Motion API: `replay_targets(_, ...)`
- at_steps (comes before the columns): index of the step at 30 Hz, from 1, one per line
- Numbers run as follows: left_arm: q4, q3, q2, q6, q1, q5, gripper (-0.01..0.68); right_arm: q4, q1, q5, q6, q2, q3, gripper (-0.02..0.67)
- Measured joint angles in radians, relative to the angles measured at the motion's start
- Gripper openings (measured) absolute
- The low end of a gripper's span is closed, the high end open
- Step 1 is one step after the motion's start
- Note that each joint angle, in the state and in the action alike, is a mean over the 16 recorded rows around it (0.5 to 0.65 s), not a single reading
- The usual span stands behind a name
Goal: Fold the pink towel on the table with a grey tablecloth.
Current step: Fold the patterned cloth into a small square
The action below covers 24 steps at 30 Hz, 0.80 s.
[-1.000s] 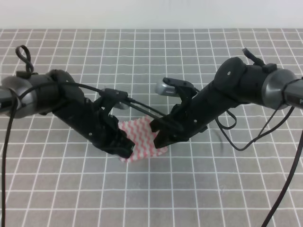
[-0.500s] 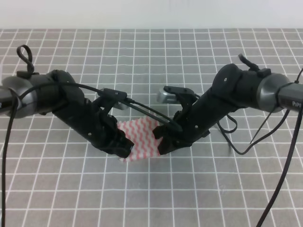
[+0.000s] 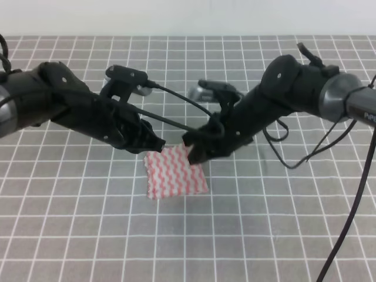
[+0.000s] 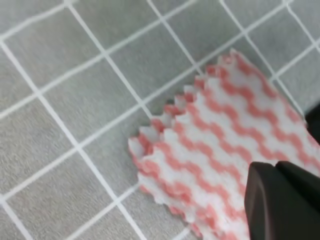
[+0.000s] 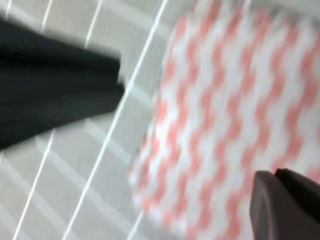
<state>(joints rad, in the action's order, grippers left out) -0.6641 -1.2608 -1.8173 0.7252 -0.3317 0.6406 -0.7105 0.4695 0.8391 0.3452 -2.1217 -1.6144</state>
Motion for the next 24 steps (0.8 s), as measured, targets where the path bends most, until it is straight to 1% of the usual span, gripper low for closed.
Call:
replay_targets(8,-0.006,0.000,0.016,0.004,0.000,-0.012,0.001,-0.009,-0.003,-0.127,-0.004,-0.031,-0.022,-0.015)
replay_targets(12,-0.006,0.000,0.021,0.006,0.000,-0.002,0.001,-0.015,-0.011,-0.160,-0.004,-0.050,-0.024,-0.015)
replay_targets(18,-0.006,0.012,0.060,0.010,0.000,-0.009,0.001,-0.019,-0.029,-0.153,-0.002,-0.056,-0.027,-0.015)
replay_targets(24,-0.007,0.066,0.176,0.013,0.000,-0.064,0.000,-0.018,-0.044,-0.115,0.013,0.003,-0.028,-0.015)
